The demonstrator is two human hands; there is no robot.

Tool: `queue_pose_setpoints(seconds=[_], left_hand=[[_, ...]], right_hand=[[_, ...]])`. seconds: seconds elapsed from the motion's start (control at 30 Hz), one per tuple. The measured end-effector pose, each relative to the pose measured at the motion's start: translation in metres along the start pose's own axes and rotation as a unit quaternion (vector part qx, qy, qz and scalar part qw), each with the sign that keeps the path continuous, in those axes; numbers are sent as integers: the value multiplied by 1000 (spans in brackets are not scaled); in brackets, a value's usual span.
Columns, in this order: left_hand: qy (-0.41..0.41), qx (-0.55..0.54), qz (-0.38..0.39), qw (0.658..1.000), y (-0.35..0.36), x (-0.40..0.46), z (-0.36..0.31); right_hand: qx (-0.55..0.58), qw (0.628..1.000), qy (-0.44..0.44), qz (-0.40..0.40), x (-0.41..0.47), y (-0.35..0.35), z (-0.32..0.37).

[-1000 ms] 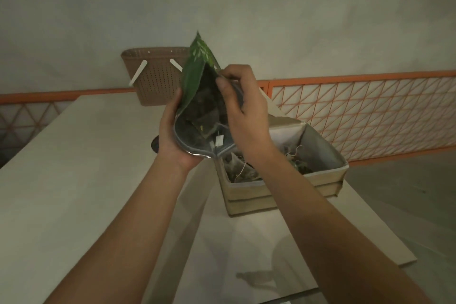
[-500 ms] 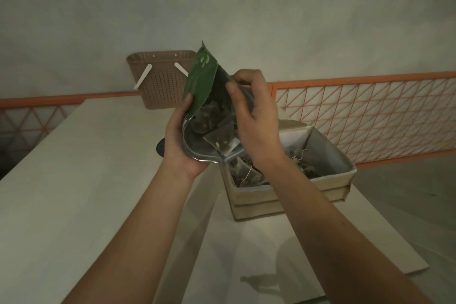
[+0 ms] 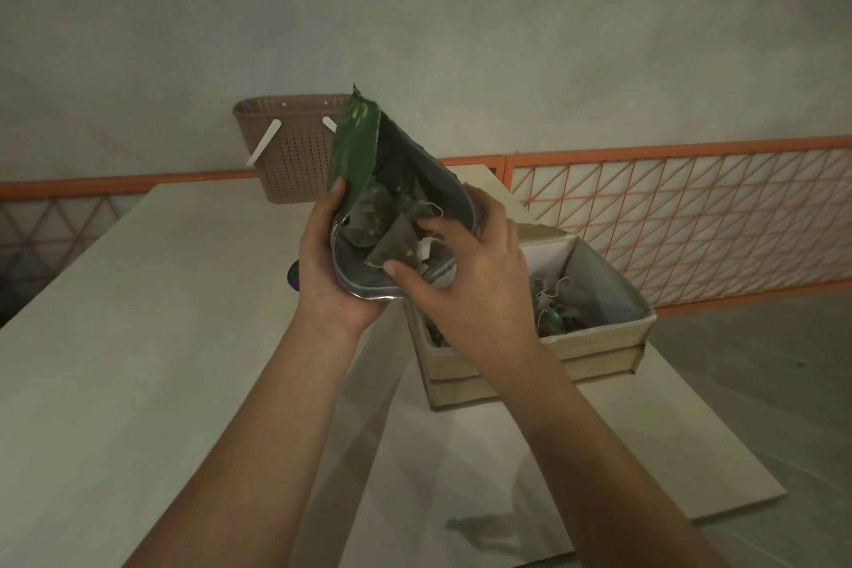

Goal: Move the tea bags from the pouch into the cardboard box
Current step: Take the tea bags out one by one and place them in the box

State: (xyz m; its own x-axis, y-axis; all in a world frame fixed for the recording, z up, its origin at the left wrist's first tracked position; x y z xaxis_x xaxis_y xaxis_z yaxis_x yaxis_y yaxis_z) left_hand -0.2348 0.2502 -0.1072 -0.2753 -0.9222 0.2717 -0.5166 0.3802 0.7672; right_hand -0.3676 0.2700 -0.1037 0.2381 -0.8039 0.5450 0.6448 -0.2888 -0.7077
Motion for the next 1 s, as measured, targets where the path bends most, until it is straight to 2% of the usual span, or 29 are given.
queue_pose_setpoints(seconds=[0.1,0.23,0.33,0.47,0.53,0.67,0.77,0.83,1.0], left_hand=[[0,-12,-6,1000,-1,1,3],[-4,-11,-2,1000,-3,4,4],[-9,-21,7,1000,-5,8,7],[-3,-31,9,999,-11,16,10],[-10,-37,15,999,-10,18,13],[-9,-47,21,999,-7,23,21],[-6,-46,17,999,-2,26,25],[-6,-53,17,998,1,27,28],[-6,-46,23,999,3,28,30]], right_hand=[[-5,1000,11,15,-2,6,2],[125,992,7,12,-4,5,-3],[261,965,32,-2,-5,-13,-8],[375,924,30,-71,-11,-48,-23],[421,903,38,-78,-13,-60,-38],[358,926,108,-51,-15,-73,-72],[215,966,143,-2,-21,-72,-99],[121,982,147,19,-27,-69,-111],[39,990,128,34,-36,-61,-116]])
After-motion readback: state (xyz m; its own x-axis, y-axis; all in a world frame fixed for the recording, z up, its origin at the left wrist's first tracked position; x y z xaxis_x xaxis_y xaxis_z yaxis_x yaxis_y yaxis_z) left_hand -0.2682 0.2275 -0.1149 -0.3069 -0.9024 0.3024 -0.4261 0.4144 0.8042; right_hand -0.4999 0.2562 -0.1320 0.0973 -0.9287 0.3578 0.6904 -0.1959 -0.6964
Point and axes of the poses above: each hand's wrist, its own x-axis towards the middle knuckle, its own y-axis out of the palm, z = x × y, the point moved 3 cm from there along x, towards the middle knuckle, and after that the axes turned 13 degrees about z, right-handed, at the moved point
